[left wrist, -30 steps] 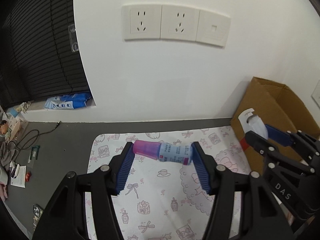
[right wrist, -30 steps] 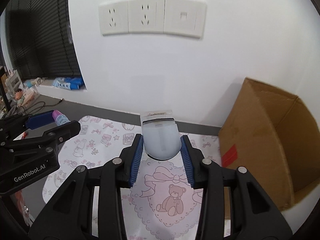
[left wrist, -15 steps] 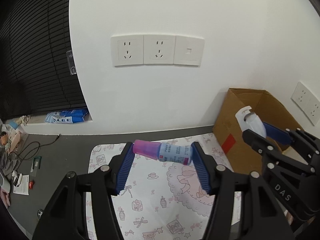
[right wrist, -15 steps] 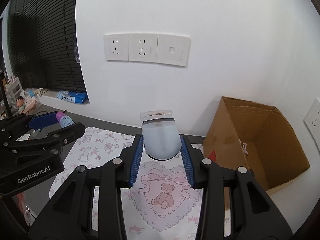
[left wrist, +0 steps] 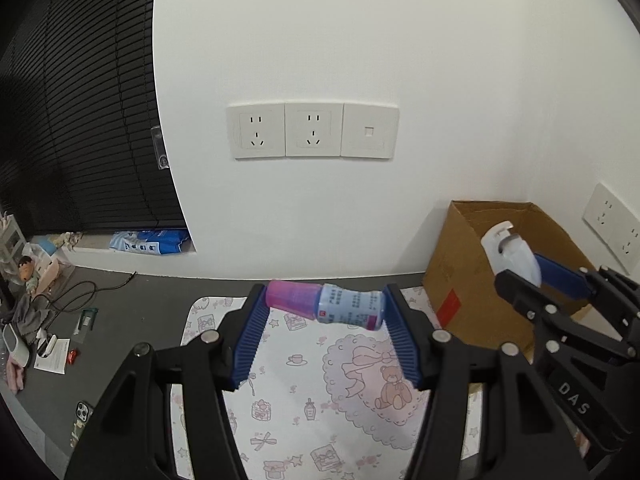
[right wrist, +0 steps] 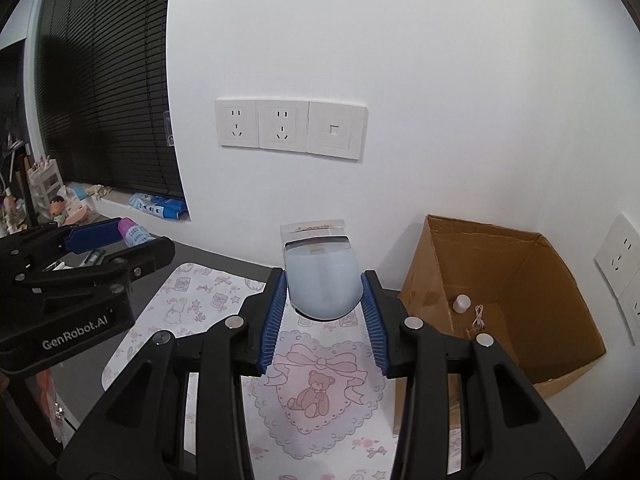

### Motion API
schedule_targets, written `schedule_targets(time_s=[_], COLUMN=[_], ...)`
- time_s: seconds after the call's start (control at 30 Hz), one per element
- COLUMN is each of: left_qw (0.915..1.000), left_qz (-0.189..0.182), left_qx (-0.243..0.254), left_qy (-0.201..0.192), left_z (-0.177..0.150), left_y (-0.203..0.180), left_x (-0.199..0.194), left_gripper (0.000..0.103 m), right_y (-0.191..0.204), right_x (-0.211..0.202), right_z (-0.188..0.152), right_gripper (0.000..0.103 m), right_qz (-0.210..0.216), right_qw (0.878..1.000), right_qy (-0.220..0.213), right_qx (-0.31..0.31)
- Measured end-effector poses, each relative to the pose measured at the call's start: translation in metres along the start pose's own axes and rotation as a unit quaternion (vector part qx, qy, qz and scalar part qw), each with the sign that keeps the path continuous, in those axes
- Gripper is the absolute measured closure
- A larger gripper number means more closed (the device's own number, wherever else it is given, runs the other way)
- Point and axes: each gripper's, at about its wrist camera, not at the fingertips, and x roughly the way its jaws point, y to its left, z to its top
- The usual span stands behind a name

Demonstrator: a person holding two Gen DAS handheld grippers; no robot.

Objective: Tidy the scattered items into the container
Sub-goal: 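Lift the white jar and pink-blue bottle and carry them over the box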

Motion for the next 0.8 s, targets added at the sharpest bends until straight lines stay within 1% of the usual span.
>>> schedule_targets(time_s=[0.2, 0.27, 0.33, 0.5, 0.8], left_qw=[0.9999, 1.0, 1.0, 0.9999, 0.9989], left_qz=[0.006, 0.005, 0.003, -0.005, -0.033], left_qx=[-0.003, -0.003, 0.001, 0.008, 0.028], left_qy=[0.007, 0.008, 0.008, 0.009, 0.017], left_z=[-0.002, -0.001, 0.0, 0.002, 0.007], left_y=[-0.028, -0.039, -0.053, -0.085, -0.152], left_x=[0.002, 0.004, 0.006, 0.013, 0.034], left_gripper=[0.046, 0.046, 0.046, 0.046, 0.046], right_y=[-0.025, -0.028, -0.039, -0.071, -0.138], right_x=[-0.002, -0.002, -0.002, -0.003, -0.006], right_z=[-0.004, -0.004, -0.005, -0.011, -0.023], right_gripper=[0.064, 0.064, 0.064, 0.064, 0.064], right_qz=[0.012, 0.01, 0.008, 0.001, -0.027], right_qw=[1.0, 1.0, 1.0, 1.0, 0.999], right_qy=[0.0, -0.002, -0.002, -0.002, 0.008], right_qx=[-0.006, -0.004, -0.004, 0.003, 0.021])
